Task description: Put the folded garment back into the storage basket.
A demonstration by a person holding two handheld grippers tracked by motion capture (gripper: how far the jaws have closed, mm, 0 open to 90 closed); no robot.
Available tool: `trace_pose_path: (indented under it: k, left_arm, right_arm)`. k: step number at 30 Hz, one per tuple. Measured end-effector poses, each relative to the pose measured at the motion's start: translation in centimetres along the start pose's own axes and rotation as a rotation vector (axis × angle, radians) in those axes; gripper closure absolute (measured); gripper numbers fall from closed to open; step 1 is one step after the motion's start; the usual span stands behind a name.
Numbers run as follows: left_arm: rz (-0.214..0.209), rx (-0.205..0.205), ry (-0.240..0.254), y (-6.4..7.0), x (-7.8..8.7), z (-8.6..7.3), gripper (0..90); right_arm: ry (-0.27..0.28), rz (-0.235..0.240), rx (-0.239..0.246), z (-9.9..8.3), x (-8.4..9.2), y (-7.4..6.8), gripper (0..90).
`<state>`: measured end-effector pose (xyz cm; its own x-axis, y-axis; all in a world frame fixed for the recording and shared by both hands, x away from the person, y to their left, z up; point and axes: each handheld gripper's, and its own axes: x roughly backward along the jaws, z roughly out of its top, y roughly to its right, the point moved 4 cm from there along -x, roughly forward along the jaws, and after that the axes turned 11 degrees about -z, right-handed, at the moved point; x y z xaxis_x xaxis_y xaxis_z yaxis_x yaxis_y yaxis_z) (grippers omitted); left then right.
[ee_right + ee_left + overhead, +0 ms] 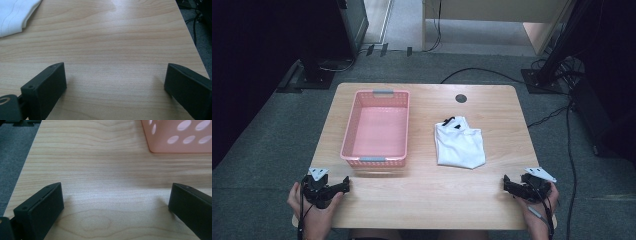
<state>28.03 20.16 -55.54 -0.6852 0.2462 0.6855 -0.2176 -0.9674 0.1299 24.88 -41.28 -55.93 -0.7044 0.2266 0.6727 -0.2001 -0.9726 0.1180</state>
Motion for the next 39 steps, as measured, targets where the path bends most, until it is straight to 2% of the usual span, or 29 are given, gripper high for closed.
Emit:
trace_pose_path:
  k: [9,16,20,26,30,39]
  left_arm:
    - [0.014,0.014,0.005,0.0,-0.2,0.2,0.0]
    - [0.011,0.012,0.004,0.0,-0.3,0.3,0.0]
    - [0.010,0.011,0.005,0.0,-0.3,0.3,0.0]
    - [0.009,0.011,0.005,0.0,-0.3,0.3,0.0]
    - [0.009,0.011,0.005,0.0,-0.3,0.3,0.0]
    - [0.009,0.011,0.005,0.0,-0.3,0.3,0.0]
  right_arm:
    - [0.005,0.001,-0.047,0.2,0.6,0.2,2.6]
    - [0.023,0.027,-0.071,1.4,1.8,-0.6,2.6]
    - [0.035,0.053,-0.065,2.6,2.6,-1.5,1.9]
    - [0.049,0.066,-0.048,4.1,3.5,-2.5,1.5]
    - [0.062,0.083,-0.027,5.5,4.2,-3.6,1.5]
    - [0.082,0.107,-0.009,7.8,4.7,-5.6,0.9]
